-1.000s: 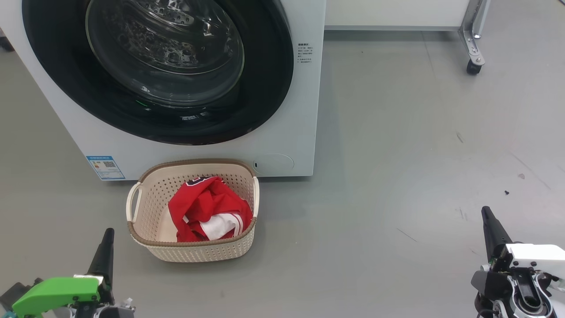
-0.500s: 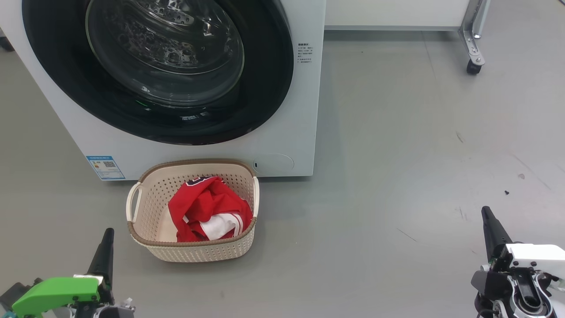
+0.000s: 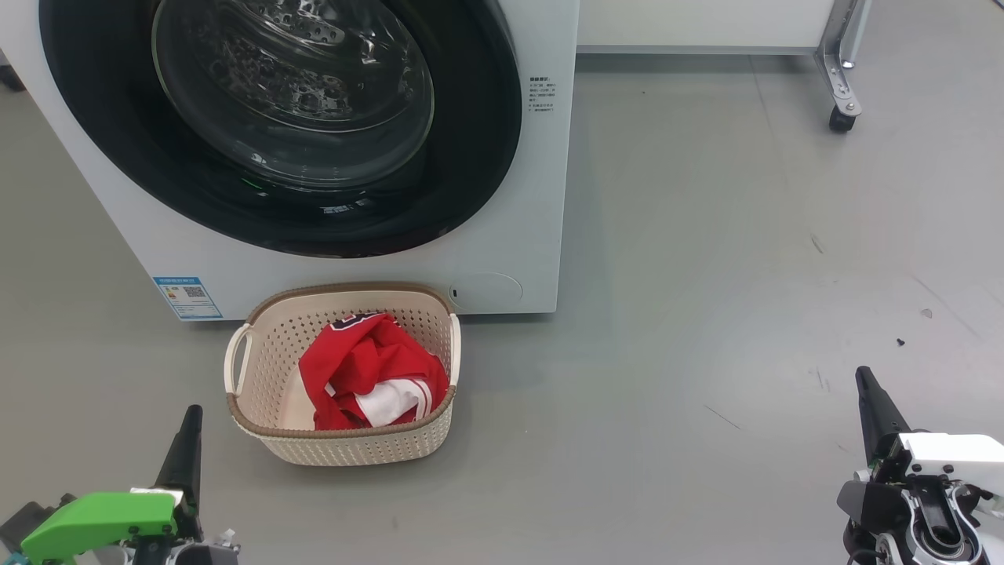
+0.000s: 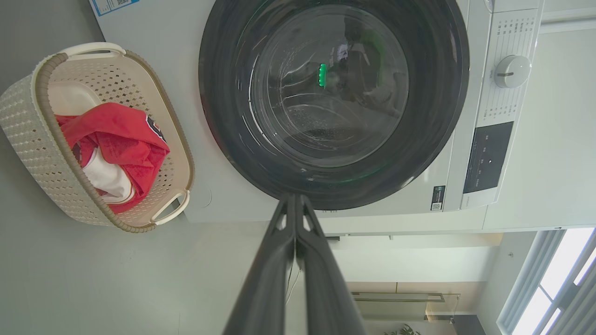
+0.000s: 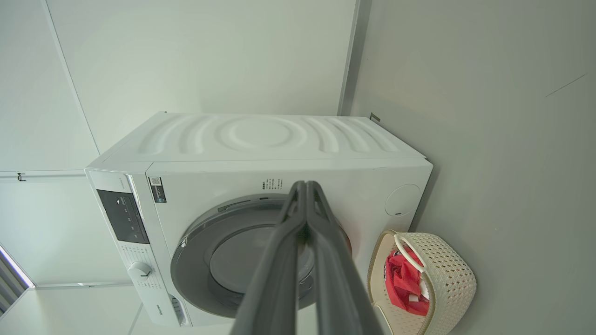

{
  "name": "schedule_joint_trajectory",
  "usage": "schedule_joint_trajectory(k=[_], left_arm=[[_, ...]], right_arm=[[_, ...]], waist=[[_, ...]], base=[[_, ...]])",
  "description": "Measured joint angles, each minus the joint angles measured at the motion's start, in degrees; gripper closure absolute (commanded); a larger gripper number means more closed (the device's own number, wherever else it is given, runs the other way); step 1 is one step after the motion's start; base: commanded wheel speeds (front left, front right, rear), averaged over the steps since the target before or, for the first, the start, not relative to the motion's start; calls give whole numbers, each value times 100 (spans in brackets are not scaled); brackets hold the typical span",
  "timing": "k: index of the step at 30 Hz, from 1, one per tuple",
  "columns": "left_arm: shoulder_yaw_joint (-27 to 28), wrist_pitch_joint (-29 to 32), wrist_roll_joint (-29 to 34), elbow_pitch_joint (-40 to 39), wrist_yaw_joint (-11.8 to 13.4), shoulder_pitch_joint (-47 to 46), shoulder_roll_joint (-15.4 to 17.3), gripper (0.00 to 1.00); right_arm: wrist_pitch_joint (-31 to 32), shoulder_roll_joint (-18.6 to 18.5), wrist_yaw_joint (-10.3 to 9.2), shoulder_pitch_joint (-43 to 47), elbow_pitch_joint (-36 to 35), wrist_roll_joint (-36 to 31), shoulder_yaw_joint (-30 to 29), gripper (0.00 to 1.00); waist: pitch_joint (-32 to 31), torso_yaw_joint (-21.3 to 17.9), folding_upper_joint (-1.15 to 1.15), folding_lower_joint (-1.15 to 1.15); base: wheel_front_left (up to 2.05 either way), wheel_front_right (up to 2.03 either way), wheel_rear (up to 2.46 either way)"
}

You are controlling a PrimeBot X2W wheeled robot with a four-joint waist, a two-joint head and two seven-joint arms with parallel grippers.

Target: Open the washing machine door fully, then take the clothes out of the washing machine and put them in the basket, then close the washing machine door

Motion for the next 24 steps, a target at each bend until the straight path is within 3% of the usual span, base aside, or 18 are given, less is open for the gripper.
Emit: schedule_joint_trajectory(k=[24], left_arm=[[1, 0, 0, -2, 0, -1, 0, 100]], right_arm=[[0, 0, 0, 0, 0, 0, -1, 100]], waist=[[0, 0, 0, 0]], base=[[0, 0, 0]])
